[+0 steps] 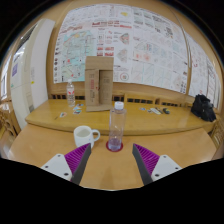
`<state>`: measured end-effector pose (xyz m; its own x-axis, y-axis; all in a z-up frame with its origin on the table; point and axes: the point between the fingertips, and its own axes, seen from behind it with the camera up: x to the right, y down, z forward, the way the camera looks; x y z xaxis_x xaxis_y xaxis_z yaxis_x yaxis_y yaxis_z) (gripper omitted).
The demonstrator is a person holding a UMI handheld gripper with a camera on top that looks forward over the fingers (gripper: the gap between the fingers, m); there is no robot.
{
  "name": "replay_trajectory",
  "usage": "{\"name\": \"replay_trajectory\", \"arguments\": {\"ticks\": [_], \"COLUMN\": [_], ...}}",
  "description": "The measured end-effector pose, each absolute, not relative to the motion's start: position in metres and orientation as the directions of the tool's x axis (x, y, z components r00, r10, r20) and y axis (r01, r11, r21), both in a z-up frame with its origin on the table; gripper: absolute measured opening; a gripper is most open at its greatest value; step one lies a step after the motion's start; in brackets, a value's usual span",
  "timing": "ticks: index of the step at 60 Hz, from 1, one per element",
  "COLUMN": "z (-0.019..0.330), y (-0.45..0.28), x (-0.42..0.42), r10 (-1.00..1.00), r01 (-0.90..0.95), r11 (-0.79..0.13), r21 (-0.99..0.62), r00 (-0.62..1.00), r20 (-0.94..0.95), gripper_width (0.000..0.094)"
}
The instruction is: Pour water
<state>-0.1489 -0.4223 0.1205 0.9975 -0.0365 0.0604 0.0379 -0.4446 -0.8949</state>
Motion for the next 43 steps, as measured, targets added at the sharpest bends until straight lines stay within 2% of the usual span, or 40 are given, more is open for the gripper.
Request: {"name": "replay_trajectory", "arguments": {"ticks": [8, 19, 43], "z": [0.148, 0.166, 0.179], "y": [-0.498, -0.565, -0.602], "x": [-0.162, -0.172, -0.167], "r10": [-0.054, -0.072, -0.091], "r01": [0.053, 0.057, 0.056], "r11": [-0.443, -0.441, -0.431], "r21": [-0.895, -0.896, -0.901], "r00": [0.995, 0.992, 0.99], "r20": [0.085, 0.099, 0.105], "gripper_width": [0.0851, 0.0851, 0.0851]}}
